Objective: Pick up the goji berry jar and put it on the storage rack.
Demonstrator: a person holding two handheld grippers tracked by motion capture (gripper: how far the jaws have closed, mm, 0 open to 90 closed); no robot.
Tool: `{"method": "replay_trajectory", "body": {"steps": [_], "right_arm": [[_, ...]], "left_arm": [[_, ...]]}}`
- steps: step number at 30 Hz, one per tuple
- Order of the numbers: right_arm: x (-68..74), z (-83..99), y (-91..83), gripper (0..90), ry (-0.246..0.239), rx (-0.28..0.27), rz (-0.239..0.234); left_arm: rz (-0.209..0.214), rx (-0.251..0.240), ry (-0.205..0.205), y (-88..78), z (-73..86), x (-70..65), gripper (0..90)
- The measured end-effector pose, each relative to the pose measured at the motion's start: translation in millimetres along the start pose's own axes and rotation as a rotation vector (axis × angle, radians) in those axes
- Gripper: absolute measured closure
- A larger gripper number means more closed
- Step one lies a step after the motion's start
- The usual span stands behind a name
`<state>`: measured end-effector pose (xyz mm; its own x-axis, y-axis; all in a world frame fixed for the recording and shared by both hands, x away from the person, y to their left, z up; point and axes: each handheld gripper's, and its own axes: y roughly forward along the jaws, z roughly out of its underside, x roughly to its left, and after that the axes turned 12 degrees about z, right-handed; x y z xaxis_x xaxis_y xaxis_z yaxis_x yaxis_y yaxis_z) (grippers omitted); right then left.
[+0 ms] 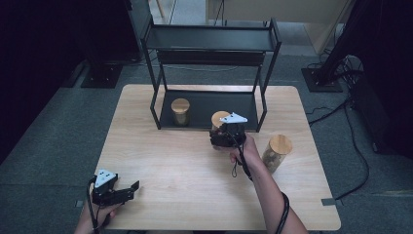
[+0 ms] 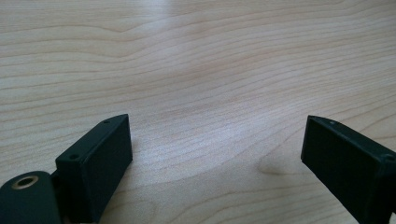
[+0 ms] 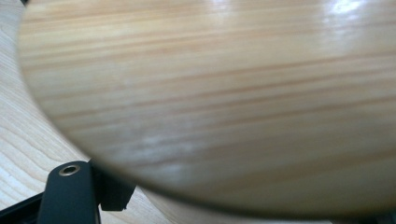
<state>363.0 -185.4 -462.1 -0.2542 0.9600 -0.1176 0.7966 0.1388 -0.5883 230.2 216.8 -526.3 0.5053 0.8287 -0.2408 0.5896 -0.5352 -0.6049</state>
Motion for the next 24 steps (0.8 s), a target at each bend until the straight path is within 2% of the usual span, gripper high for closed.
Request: {"method": "replay_trajectory", "body": {"steps": [15, 24], "right_arm": [[7.3, -17.0, 5.6, 24.6, -0.015, -0.012, -0.007], [8.0, -26.5, 12.1, 24.6, -0.009, -0.007, -0.010]], "left_arm": [[0.005, -0.006, -0.009, -0.8, 0.2, 1.3, 9.1], [0.005, -0.007, -0.009, -0.7, 0.2, 1.2, 9.1]]}}
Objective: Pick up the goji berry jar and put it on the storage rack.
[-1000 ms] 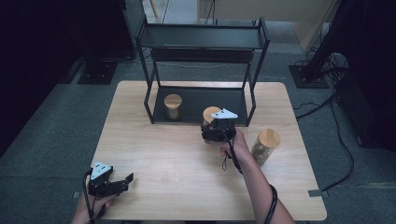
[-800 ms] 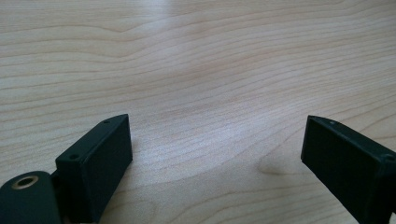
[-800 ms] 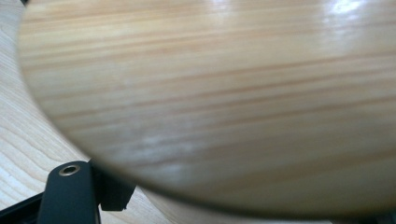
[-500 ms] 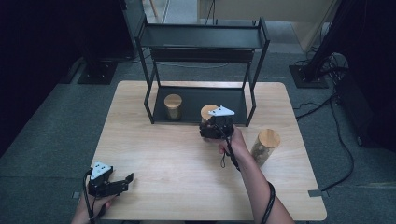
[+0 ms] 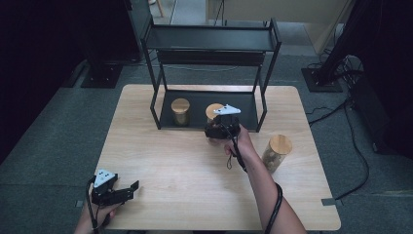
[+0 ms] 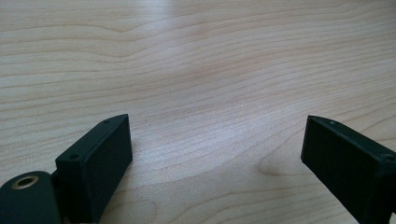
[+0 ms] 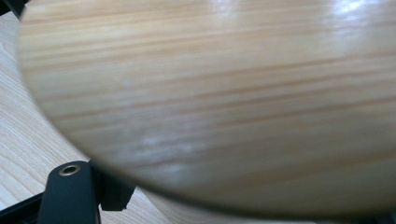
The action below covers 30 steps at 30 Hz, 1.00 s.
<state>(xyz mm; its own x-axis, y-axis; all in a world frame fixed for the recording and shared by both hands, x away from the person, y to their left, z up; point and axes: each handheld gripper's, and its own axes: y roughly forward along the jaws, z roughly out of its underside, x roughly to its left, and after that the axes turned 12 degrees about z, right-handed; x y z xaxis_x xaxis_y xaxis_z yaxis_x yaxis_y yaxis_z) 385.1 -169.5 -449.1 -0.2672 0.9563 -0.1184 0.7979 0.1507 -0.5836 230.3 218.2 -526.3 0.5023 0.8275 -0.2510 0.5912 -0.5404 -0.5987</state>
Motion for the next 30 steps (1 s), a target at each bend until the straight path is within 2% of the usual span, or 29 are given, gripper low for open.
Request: {"method": "replay_trajectory", "body": {"steps": [9, 16, 22, 26, 30], "right_arm": [[0.7, -6.7, 3.0, 24.6, 0.005, 0.000, -0.014], [-0.8, -14.3, 1.0, 24.6, 0.007, -0.009, 0.000], [-3.1, -24.8, 7.6, 24.6, -0.007, -0.004, 0.010], [-5.1, -31.6, 14.4, 24.7, 0.010, -0.008, 0.011], [-4.2, -34.0, 22.7, 24.6, 0.003, 0.002, 0.011]], "left_arm": [[0.002, 0.000, 0.000, -0.1, 0.0, 0.2, 9.1], [0.004, 0.001, 0.001, 0.0, 0.0, 0.0, 9.1], [0.006, -0.002, -0.003, -0.4, 0.0, 0.4, 9.1], [0.005, -0.002, -0.003, -0.3, 0.1, 0.2, 9.1], [0.006, -0.005, -0.007, -0.5, 0.2, 0.5, 9.1]]}}
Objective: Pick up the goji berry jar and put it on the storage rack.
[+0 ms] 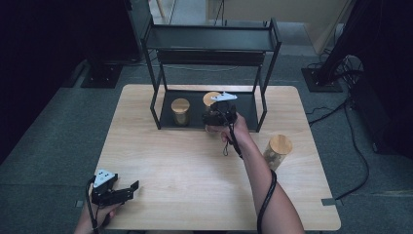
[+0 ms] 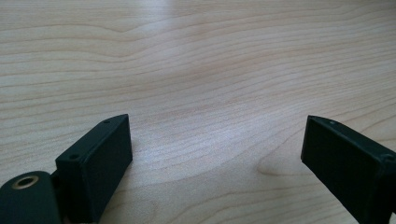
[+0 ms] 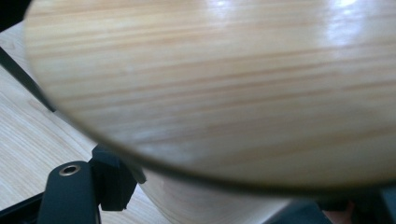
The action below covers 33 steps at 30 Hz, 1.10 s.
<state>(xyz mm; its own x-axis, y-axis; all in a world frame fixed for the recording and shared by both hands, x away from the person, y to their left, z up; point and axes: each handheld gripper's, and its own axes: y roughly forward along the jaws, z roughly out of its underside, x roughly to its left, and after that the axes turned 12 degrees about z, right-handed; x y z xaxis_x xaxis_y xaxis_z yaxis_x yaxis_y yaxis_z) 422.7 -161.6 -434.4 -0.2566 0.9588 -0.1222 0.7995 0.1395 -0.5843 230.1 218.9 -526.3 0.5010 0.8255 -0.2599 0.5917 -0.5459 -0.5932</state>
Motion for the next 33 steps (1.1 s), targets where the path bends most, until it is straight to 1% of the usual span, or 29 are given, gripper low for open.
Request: {"method": "replay_trajectory", "body": {"steps": [3, 7, 10, 17, 21, 25, 27, 30, 33], "right_arm": [[2.5, -0.9, 7.0, 24.6, -0.001, 0.008, -0.003], [5.0, -4.5, 14.6, 24.6, 0.002, 0.013, -0.012], [6.2, -9.4, 18.6, 24.6, -0.007, 0.010, -0.007], [3.8, -15.2, 29.3, 24.6, -0.014, 0.014, -0.002], [-0.2, -15.1, 34.8, 24.6, 0.017, 0.007, 0.000], [-1.5, -15.9, 41.2, 24.6, 0.018, 0.029, 0.015], [-1.9, -17.6, 42.4, 24.6, 0.021, 0.036, 0.013], [-2.0, -19.3, 43.1, 24.6, 0.015, 0.037, 0.017], [-2.1, -17.6, 44.2, 24.6, 0.024, 0.033, 0.011]], "left_arm": [[-0.003, 0.001, 0.001, 0.0, 0.0, -0.3, 9.1], [0.002, -0.005, -0.008, -0.3, 0.2, 0.3, 9.1], [0.002, -0.004, -0.007, -0.2, 0.1, 0.2, 9.1], [0.003, -0.003, -0.005, 0.1, -0.1, 0.1, 9.1], [-0.003, -0.001, -0.003, 0.1, 0.1, -0.6, 9.1], [-0.004, -0.001, -0.004, 0.2, 0.1, -0.8, 9.1], [-0.009, 0.002, 0.000, 0.6, 0.1, -1.4, 9.1], [-0.009, 0.000, -0.003, 0.4, 0.1, -1.3, 9.1], [-0.006, -0.002, -0.006, 0.2, 0.1, -0.9, 9.1]]}}
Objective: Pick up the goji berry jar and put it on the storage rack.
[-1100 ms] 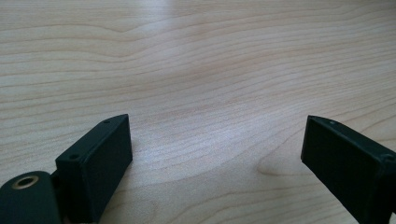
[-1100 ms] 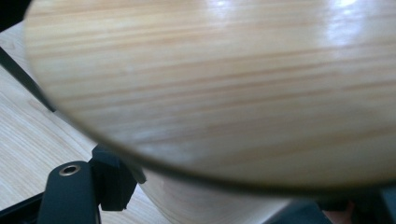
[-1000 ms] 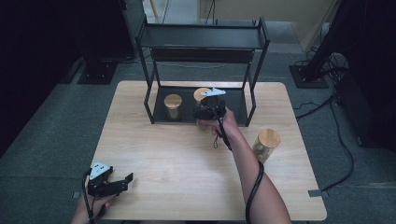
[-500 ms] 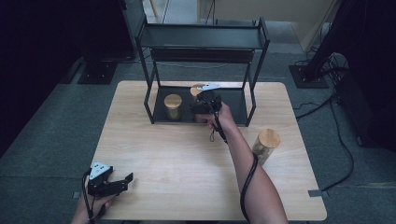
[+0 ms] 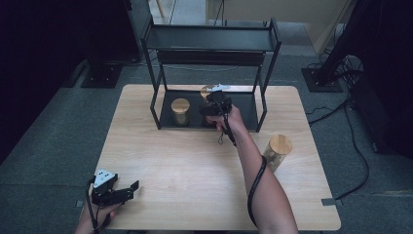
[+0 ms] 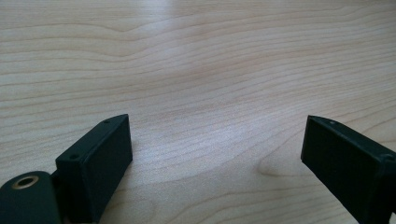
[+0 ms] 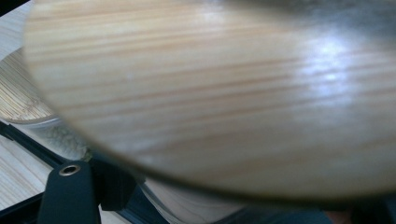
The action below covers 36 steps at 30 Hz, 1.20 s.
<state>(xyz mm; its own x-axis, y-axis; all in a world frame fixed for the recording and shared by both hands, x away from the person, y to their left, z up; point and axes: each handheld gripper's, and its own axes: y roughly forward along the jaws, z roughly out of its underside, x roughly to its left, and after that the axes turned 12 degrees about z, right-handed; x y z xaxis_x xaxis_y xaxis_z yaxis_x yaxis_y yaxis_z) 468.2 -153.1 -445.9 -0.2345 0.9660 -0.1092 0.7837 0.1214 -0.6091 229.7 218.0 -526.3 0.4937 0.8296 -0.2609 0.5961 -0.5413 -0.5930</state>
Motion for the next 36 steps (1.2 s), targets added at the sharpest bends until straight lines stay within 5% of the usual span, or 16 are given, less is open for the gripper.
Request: {"method": "replay_trajectory", "body": {"steps": [8, 19, 27, 36], "right_arm": [[-2.0, 6.3, -3.5, 23.7, 0.026, -0.012, -0.001], [-13.0, 19.2, -15.5, 0.4, 0.054, -0.024, -0.003], [-17.6, 38.3, -31.0, 0.0, 0.092, -0.034, -0.022], [-9.3, 75.5, -42.3, 0.0, 0.076, -0.034, -0.022]], "left_arm": [[-0.005, 0.004, 0.005, 0.4, 0.0, -0.7, 9.1], [-0.003, 0.002, 0.003, 0.3, 0.0, -0.4, 9.1], [-0.004, 0.002, 0.004, 0.3, -0.1, -0.4, 9.0], [0.004, 0.003, 0.006, 0.2, -0.2, 0.1, 9.0]]}}
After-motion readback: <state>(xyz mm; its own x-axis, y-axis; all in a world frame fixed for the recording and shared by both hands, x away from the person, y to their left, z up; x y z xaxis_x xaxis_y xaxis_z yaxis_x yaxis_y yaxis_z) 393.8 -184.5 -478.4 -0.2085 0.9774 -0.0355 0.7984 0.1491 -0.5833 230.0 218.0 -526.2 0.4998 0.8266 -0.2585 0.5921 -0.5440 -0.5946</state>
